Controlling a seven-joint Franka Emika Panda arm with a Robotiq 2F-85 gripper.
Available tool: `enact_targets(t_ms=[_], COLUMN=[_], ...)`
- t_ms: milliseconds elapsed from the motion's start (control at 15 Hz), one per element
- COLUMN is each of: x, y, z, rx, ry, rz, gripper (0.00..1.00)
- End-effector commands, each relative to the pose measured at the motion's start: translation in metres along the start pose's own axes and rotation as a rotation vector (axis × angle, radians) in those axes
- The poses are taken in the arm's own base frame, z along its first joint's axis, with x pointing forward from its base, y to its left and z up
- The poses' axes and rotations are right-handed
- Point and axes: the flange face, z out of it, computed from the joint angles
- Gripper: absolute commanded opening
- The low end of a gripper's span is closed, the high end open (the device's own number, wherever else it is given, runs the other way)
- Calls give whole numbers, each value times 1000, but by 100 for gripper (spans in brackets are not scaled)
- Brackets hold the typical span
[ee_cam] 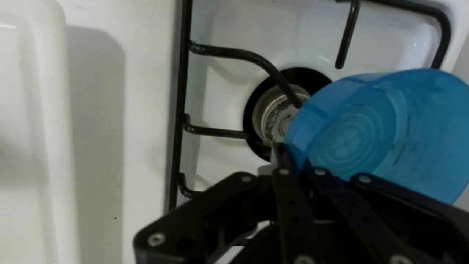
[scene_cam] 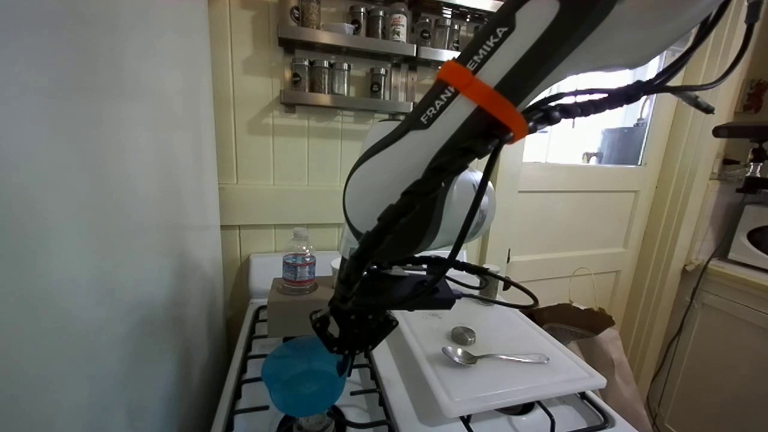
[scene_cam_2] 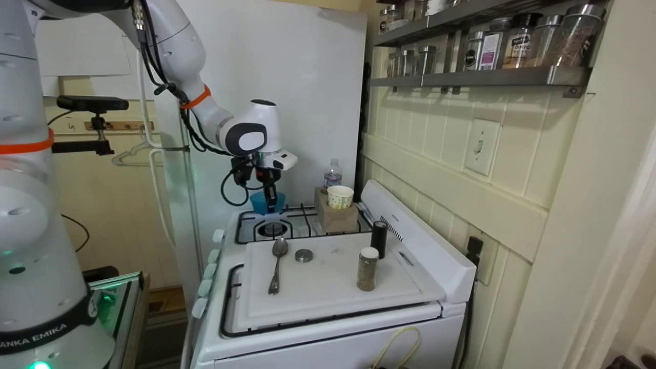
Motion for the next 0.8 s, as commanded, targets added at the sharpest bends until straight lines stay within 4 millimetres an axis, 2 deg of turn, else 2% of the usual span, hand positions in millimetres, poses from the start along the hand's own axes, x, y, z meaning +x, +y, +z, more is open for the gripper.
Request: enact_targets(t_ms=[0,467,533,600,733], x=[-11,-16,-17,-17,-16], y=[15,28,29,30,32], z=[-2,4,4,3,2], rx=[-27,-35,-37,-40,-38], ry=[-16,-35,-35,-34,-34], rz=[45,59,64,66,71], gripper=[1,1,29,30,43])
